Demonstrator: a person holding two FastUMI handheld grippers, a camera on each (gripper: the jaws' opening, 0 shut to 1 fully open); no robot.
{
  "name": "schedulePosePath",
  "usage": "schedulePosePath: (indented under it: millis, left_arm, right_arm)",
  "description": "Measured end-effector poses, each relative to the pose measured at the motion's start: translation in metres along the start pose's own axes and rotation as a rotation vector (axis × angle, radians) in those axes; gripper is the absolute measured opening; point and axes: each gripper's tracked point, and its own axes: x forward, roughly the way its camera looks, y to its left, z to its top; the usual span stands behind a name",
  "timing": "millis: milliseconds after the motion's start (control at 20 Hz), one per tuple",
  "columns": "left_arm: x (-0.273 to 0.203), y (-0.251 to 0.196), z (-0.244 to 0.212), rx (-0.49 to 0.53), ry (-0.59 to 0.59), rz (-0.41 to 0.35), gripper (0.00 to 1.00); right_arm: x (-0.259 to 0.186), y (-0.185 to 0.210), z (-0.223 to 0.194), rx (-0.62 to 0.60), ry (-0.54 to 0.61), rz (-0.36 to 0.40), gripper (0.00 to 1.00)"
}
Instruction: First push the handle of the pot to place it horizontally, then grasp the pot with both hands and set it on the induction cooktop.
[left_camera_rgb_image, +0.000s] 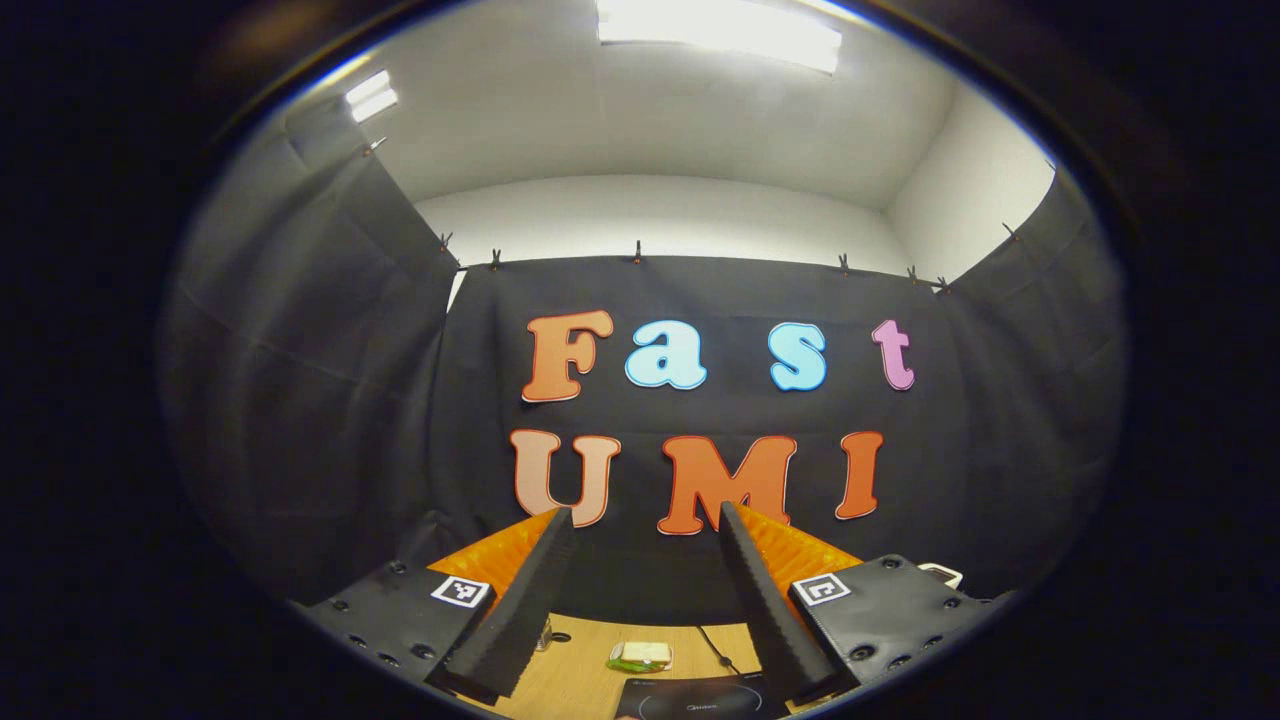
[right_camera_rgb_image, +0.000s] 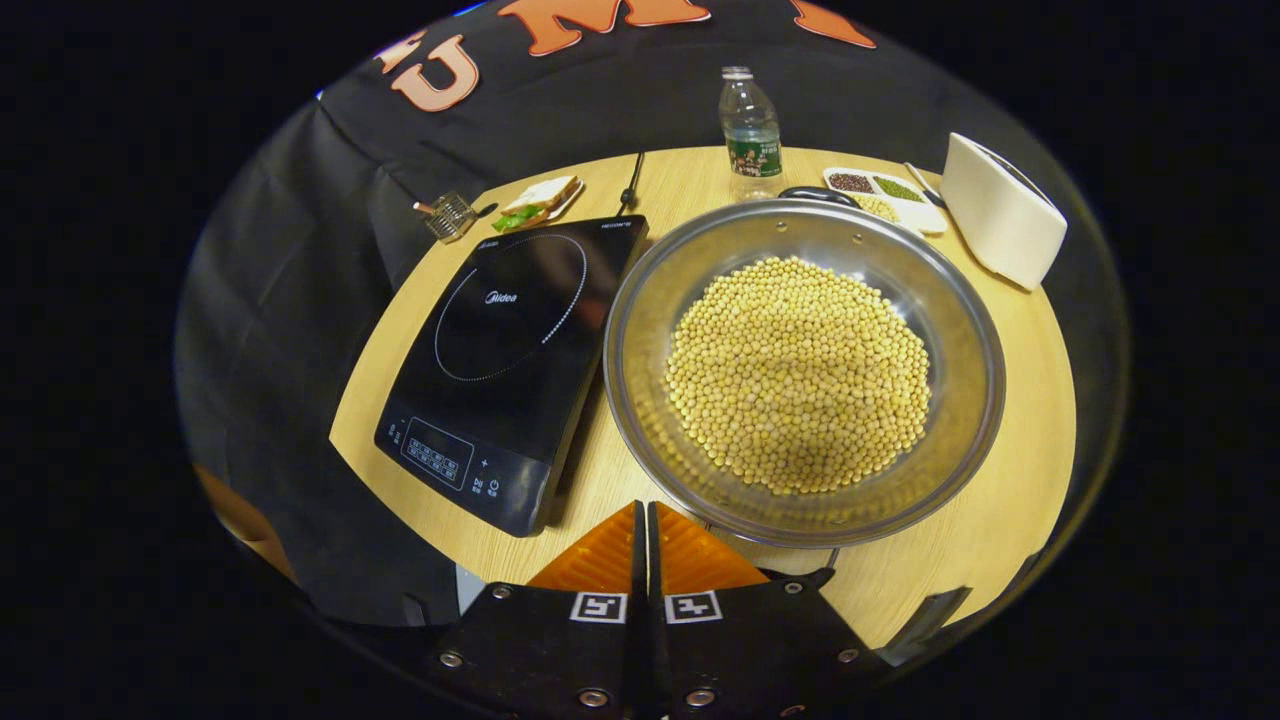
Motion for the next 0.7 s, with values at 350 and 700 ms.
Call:
schedulePosePath:
  millis: [350, 700]
  left_arm:
    - [0.007, -0.004, -0.013, -0.003, 0.024, -0.008, 0.94]
    - [0.012, -0.012, -0.019, -0.007, 0.038, -0.026, 0.95]
  right_arm:
    - [0.005, -0.006, -0.006, 0.072, 0.024, 0.051, 0.0]
    - [-0.005, -0.031, -0.014, 0.111, 0.02, 0.032, 0.0]
